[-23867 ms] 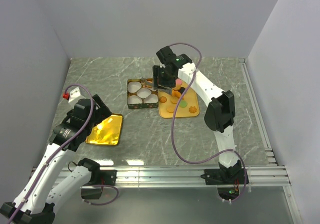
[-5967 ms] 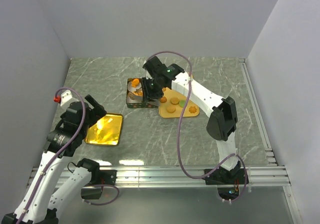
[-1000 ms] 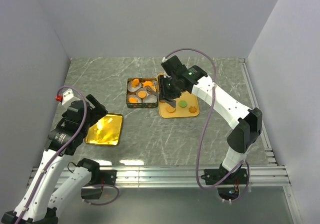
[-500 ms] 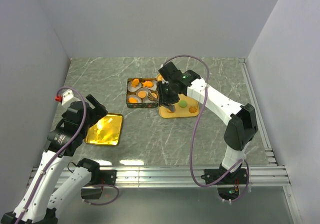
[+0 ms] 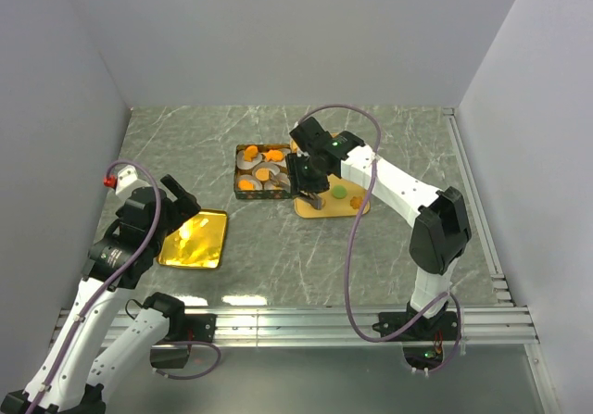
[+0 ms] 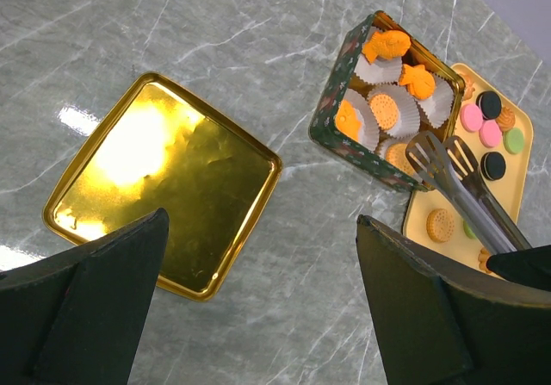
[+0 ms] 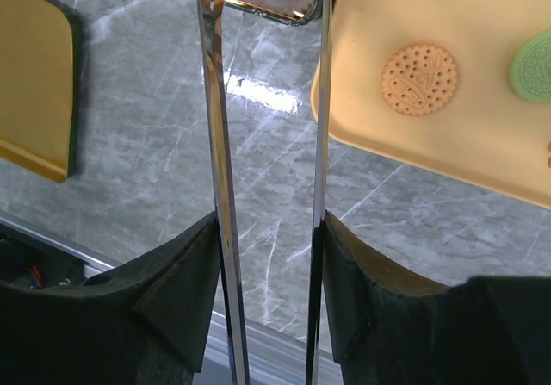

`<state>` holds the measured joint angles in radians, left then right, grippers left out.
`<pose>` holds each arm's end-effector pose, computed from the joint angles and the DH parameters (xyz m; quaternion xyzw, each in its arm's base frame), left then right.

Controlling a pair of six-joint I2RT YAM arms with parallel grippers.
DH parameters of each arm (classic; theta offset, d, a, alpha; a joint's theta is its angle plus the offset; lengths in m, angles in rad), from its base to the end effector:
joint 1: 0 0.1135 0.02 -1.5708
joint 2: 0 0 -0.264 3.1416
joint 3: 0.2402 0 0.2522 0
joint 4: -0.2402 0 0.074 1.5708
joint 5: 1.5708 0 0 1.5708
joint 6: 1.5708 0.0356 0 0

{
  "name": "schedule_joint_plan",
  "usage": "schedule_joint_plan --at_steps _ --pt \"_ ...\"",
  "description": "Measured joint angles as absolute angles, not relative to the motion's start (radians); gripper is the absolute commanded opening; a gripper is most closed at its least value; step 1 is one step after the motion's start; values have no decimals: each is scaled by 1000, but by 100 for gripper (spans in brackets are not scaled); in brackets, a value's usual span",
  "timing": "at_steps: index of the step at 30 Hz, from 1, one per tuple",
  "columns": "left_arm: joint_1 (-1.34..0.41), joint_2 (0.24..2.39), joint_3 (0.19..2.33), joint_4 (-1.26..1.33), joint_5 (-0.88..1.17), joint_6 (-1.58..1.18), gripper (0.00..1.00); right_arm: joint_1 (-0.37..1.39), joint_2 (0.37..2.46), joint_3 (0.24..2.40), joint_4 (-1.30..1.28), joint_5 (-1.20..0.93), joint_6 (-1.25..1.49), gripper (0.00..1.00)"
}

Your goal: Pack the cookies

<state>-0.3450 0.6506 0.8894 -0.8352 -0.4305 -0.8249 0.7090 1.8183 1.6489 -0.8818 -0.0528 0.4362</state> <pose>0.1196 -0.0272 0.3299 -0.3023 0.8148 -0.0952 0.4855 0.2953 0.2558 0.2922 -0.1381 0.9562 0.1606 0.2020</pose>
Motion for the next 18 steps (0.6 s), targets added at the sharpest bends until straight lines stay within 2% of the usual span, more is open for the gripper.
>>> schedule_joint_plan --at_steps 18 --pt "-348 651 889 -836 -430 -825 96 709 1822 1666 -892 -31 429 56"
